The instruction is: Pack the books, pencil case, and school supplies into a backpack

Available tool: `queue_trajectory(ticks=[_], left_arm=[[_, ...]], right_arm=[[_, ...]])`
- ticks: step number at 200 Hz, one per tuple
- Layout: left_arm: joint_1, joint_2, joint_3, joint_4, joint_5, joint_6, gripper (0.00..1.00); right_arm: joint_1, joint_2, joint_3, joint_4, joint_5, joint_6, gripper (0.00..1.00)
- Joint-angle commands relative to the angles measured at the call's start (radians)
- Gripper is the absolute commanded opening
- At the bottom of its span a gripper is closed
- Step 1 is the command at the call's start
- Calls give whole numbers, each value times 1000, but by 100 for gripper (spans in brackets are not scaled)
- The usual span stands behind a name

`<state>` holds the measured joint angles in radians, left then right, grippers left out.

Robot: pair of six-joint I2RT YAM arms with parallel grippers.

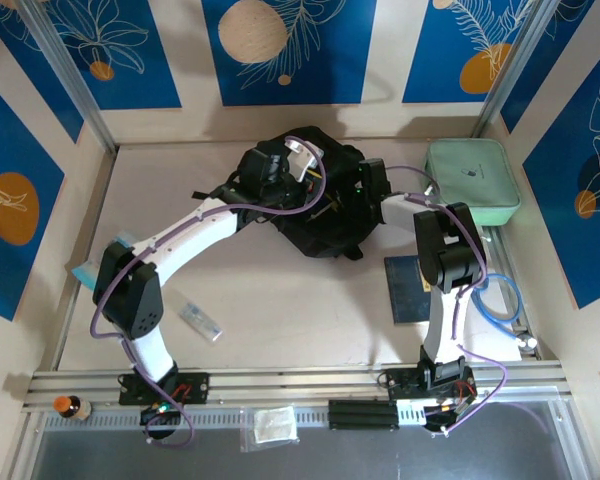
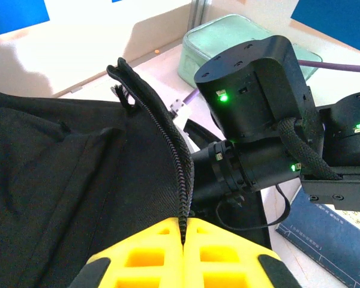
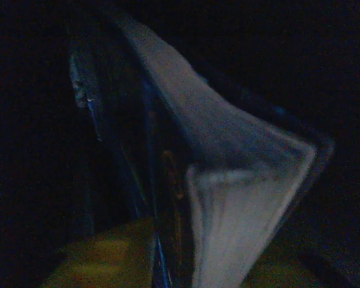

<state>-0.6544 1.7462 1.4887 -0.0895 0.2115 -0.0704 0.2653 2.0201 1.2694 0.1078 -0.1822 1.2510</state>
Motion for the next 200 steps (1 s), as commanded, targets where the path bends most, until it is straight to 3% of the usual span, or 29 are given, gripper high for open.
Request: queue_trajectory(ticks=[1, 21, 49, 71, 128, 154, 200], left_arm=[[7, -41, -7, 51, 12, 0, 0], [7, -33, -7, 57, 19, -3, 0], [8, -28, -6, 65, 22, -7, 0], [9, -28, -5, 61, 22, -6, 0], [13, -39, -18, 46, 7, -3, 0], [18, -45, -32, 47, -17, -14, 0], [38, -57, -102, 83, -31, -50, 0]], right_arm=[[-14, -44, -12, -71, -4, -12, 36], [-24, -69, -25, -125, -5, -24, 38], [-23, -49, -5, -197, -6, -46, 21], [-24, -15, 21, -206, -4, -56, 15], [1, 109, 157, -177, -48, -76, 10], [8, 96, 165, -211, -53, -93, 18], [-14, -172, -54, -179, -82, -170, 39]])
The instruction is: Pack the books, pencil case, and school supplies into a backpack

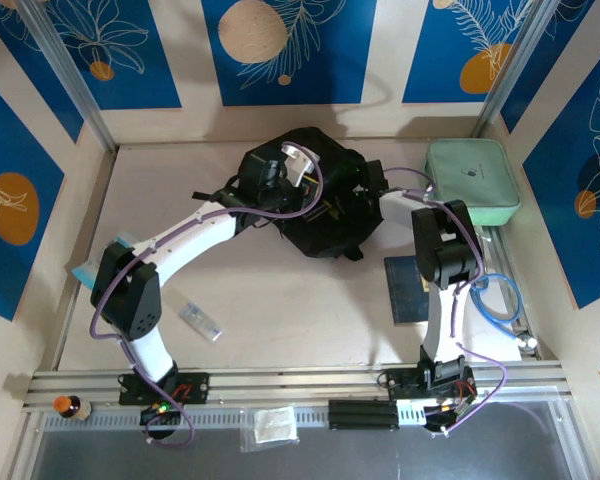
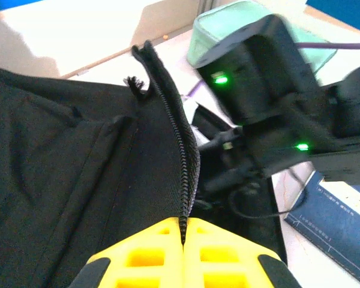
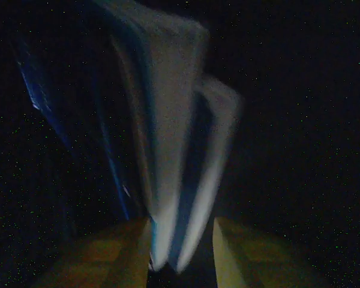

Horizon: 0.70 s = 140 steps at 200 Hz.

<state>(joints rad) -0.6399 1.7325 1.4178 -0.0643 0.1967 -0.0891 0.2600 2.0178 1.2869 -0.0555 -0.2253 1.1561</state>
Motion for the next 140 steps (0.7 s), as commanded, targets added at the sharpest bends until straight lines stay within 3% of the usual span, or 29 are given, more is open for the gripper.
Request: queue_trajectory(ticks=[1, 25, 43, 57, 97, 123, 140], left_arm=[[23, -43, -32, 59, -16, -32, 0], [40, -49, -63, 69, -10, -38, 0], [52, -64, -94, 60, -1, -36, 0], [63, -81, -124, 66, 74, -26, 0], [68, -96, -132, 22, 287, -8, 57], [72, -111, -165, 68, 297, -25, 73], [75, -95, -163, 78, 218, -60, 78]], right_arm=[[-9, -174, -74, -19, -39, -79, 39], [-26, -299, -156, -88, -39, -161, 42], [-47, -420, -246, -136, 32, -198, 43], [-67, -517, -308, -183, 117, -219, 44], [-146, -712, -391, -303, 297, -256, 59], [-192, -733, -381, -329, 305, -280, 64], [-213, -719, -368, -338, 293, -288, 64]])
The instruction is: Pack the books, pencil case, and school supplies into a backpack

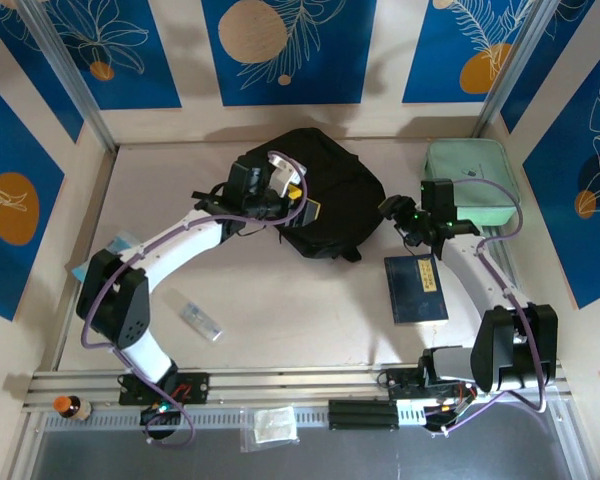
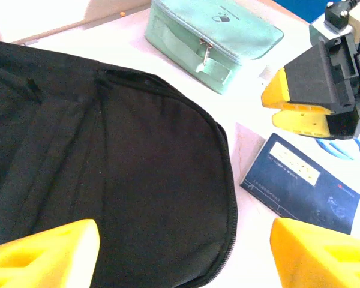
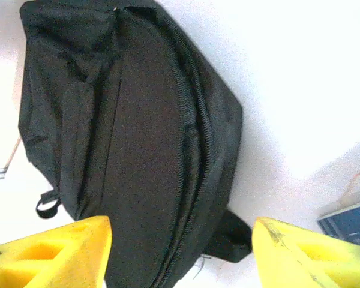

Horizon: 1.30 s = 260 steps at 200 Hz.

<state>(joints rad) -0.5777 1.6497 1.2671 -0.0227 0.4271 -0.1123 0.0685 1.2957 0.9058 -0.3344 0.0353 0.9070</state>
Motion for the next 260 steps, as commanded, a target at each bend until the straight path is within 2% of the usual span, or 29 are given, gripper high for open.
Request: queue_trajectory(ticks=[1, 25, 75, 100, 120, 164, 211, 236, 260], left_arm=[[13, -11, -11, 35, -19, -41, 78], [23, 84, 65, -22, -110, -149, 78], [26, 353, 265, -138, -119, -339, 74], [30, 455, 357, -253, -194, -371, 72], [56, 496, 367, -288, -234, -404, 71], [167, 477, 265, -301, -278, -428, 71], [283, 370, 157, -329, -305, -354, 74], [290, 311, 167, -363, -298, -311, 77], [285, 270, 173, -353, -220, -333, 80]], right_arm=[[-23, 4, 14, -60, 33, -38, 64], [-29, 27, 25, -60, 23, -40, 66], [-40, 40, 24, -108, 65, -44, 73], [-63, 35, 10, -142, 80, -58, 73], [-80, 25, -16, -148, 78, -69, 73], [-88, 50, -45, -167, 65, -85, 73], [-41, 135, -38, -240, 91, -86, 71], [-12, 146, -57, -262, 119, -53, 72], [12, 170, -79, -258, 110, -4, 73]])
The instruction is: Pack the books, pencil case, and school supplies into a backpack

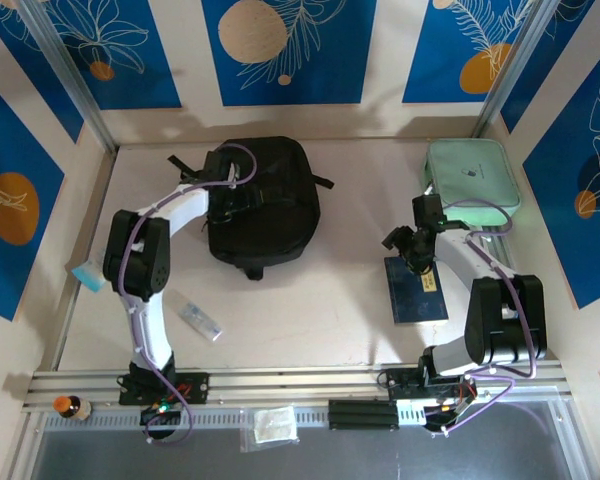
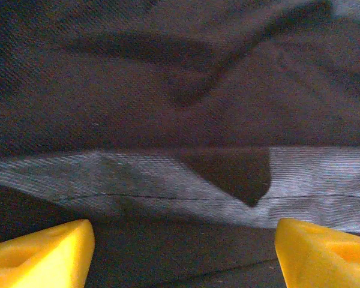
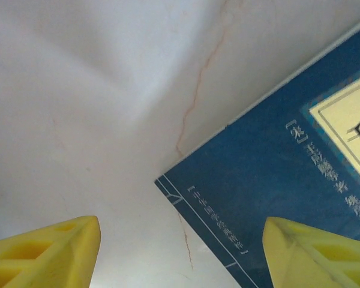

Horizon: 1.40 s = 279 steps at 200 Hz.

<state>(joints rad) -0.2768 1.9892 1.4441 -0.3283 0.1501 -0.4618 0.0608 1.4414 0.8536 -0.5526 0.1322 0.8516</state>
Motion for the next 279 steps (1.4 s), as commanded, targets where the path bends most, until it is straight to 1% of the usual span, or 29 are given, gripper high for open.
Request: queue_trajectory(ticks=[1, 14, 21, 34, 66, 93, 113, 128, 146, 161, 203, 220, 246, 264, 279], left_arm=[[-16, -71, -4, -47, 61, 14, 80], [-28, -91, -4, -32, 92, -6, 82], [-36, -99, -1, -28, 104, -14, 88], [-54, -116, 4, -21, 119, -31, 91], [-104, -150, 9, 0, 148, -80, 92], [-159, -162, 3, 45, 171, -141, 92], [-212, -156, -2, 100, 182, -198, 92], [-252, -136, 8, 131, 203, -240, 91], [-290, -102, 38, 136, 217, -271, 91], [-324, -74, 58, 150, 221, -285, 91], [-410, 29, 130, 169, 250, -320, 88], [-443, 69, 150, 191, 258, -341, 87], [-484, 133, 197, 177, 254, -330, 87], [-500, 183, 250, 117, 234, -312, 85], [-504, 213, 271, 105, 229, -317, 81]], right_arm=[[21, 25, -27, -38, 12, 54, 73], [33, 43, -36, -18, -6, 77, 73], [38, 54, -40, -6, -19, 91, 73], [49, 74, -41, 16, -42, 111, 73], [64, 130, -30, 71, -95, 157, 73], [66, 198, -20, 188, -177, 229, 73], [71, 268, 23, 271, -230, 289, 72], [71, 311, 78, 304, -252, 296, 71], [71, 338, 158, 281, -254, 251, 69], [65, 315, 198, 233, -230, 194, 68], [17, 173, 159, 86, -49, 3, 69], [-20, 152, 136, 37, -16, -72, 69], [-61, 158, 122, -10, -8, -143, 69], [-72, 177, 128, -11, -49, -178, 69], [-68, 197, 141, -12, -84, -193, 69]])
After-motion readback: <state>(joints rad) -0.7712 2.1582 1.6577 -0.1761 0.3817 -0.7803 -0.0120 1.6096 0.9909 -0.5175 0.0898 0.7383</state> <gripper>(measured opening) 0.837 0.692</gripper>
